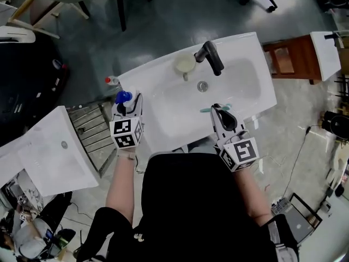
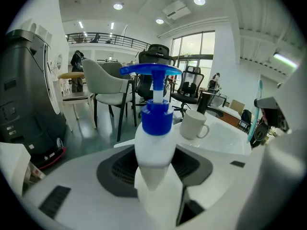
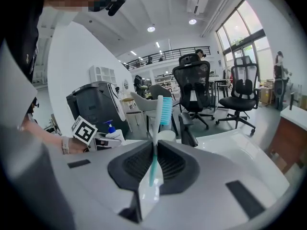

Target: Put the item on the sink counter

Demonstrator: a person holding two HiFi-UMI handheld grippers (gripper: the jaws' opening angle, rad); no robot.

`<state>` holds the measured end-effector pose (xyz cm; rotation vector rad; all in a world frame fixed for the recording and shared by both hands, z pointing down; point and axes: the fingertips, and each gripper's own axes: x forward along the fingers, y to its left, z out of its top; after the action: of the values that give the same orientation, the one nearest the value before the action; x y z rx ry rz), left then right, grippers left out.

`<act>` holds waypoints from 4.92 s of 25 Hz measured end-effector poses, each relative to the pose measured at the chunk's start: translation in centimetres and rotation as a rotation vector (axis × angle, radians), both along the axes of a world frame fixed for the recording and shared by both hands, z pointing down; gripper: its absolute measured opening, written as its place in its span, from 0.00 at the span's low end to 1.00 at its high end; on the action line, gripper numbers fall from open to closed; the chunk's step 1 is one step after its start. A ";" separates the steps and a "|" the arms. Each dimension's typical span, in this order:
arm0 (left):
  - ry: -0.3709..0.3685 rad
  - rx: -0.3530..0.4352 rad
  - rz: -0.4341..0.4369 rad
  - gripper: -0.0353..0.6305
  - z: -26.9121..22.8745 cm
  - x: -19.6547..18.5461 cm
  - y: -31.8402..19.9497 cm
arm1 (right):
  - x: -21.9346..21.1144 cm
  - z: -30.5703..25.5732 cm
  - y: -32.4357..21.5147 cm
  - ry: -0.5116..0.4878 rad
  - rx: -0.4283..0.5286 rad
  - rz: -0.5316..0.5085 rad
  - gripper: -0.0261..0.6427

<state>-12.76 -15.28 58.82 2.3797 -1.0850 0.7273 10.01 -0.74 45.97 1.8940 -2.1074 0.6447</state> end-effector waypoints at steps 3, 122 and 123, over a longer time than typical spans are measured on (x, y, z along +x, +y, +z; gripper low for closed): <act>-0.013 -0.002 0.016 0.38 1.3 0.0 -0.7 | -0.2 0.3 0.5 0.009 -0.015 0.026 0.11; -0.104 -0.014 -0.409 0.09 -5.4 -9.3 15.1 | -3.3 11.3 -15.7 0.523 -0.082 -0.446 0.25; -0.105 -0.011 -0.409 0.09 -5.4 -9.2 15.2 | -3.2 11.0 -15.5 0.513 -0.077 -0.442 0.25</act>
<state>-21.95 -0.07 53.43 2.0306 -1.5430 0.7091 6.76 -16.29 57.01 1.2991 -2.0103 0.1199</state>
